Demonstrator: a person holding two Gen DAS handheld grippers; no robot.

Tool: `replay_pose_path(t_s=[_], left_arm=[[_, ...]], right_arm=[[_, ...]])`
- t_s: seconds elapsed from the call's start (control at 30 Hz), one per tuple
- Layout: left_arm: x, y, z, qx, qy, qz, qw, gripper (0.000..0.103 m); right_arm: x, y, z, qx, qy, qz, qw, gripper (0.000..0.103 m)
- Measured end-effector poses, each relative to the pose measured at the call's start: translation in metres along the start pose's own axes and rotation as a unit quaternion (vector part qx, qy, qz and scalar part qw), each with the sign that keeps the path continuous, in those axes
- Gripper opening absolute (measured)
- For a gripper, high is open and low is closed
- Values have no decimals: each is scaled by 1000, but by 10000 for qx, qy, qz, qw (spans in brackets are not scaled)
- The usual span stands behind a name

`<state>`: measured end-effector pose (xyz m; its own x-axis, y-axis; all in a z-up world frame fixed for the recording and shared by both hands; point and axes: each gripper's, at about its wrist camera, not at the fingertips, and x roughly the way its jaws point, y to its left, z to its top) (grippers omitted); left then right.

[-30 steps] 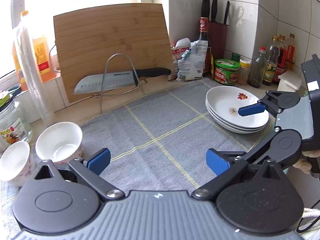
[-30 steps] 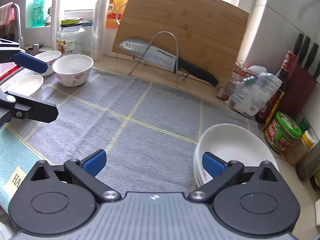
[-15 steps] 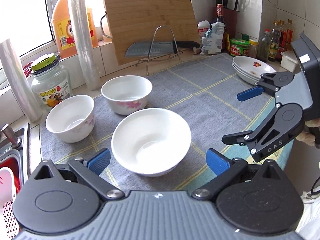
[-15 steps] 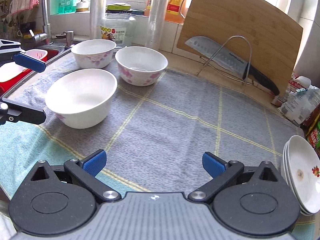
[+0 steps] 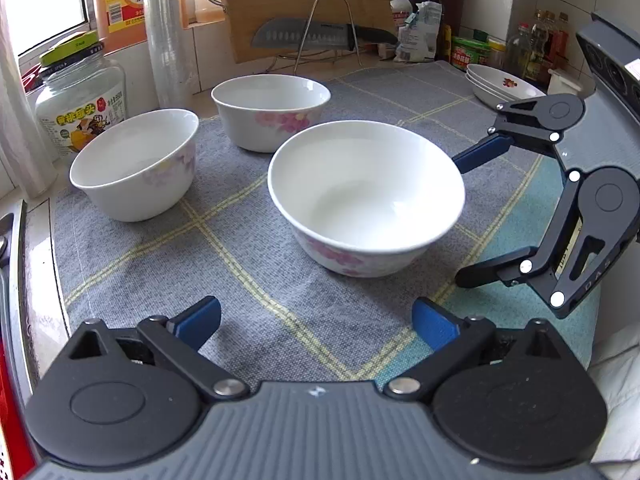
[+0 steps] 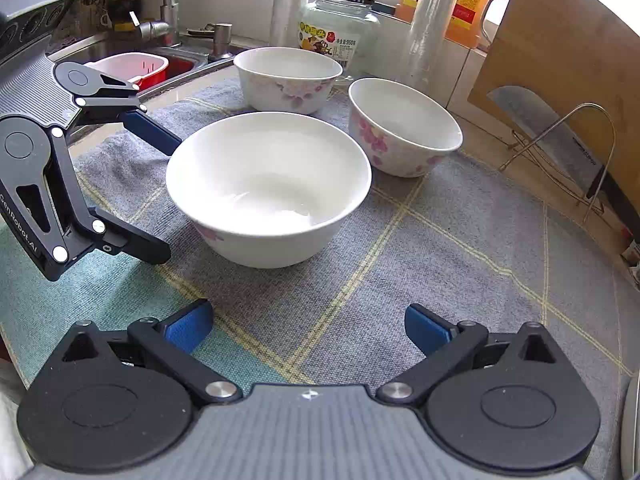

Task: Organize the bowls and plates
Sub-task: 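Grip the large white bowl rim with both tools and lift it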

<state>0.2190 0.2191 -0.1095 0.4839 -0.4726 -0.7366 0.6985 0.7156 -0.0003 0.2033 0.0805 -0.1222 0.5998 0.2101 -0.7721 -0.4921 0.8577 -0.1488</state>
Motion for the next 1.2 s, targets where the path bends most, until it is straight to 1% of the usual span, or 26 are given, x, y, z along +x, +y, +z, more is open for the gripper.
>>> replay_pose_path(t_s=[0.07, 0.13, 0.33, 0.47, 0.6, 0.67, 0.73, 0.83, 0.9, 0.97, 1.03, 1.2], left_arm=[[6, 2, 1, 85, 64, -111, 9999, 101], [8, 2, 1, 260, 64, -82, 9996, 102], [12, 6, 9, 497, 117, -280, 9983, 102], [16, 9, 15, 792, 142, -420, 9959, 102], [13, 11, 22, 1129, 106, -506, 9923, 98], [11, 12, 26, 1259, 51, -601, 9902, 97], [10, 12, 30, 1378, 11, -739, 9877, 92], [11, 8, 34, 1602, 0, -877, 9832, 89], [10, 5, 34, 1757, -26, -907, 9803, 87], [11, 2, 35, 1849, -46, -950, 9781, 84], [9, 1, 34, 1909, -67, -984, 9766, 79], [8, -5, 35, 2136, -150, -888, 9728, 78]], right_arm=[[3, -2, 2, 21, 9, 120, 9999, 103], [6, -4, 3, 69, 30, 230, 9997, 103], [14, -10, 9, 62, 60, 445, 9990, 103], [19, -11, 16, -153, 50, 449, 9989, 103], [17, -7, 24, -557, -12, 335, 9979, 103], [15, -7, 28, -707, -58, 423, 9966, 103], [13, -7, 32, -793, -86, 459, 9958, 103], [14, -6, 35, -956, -96, 506, 9941, 103], [13, -4, 36, -1066, -108, 530, 9928, 101], [11, -3, 36, -1121, -106, 584, 9919, 94], [9, -2, 36, -1189, -111, 622, 9909, 90], [7, 0, 36, -1306, -145, 606, 9895, 85]])
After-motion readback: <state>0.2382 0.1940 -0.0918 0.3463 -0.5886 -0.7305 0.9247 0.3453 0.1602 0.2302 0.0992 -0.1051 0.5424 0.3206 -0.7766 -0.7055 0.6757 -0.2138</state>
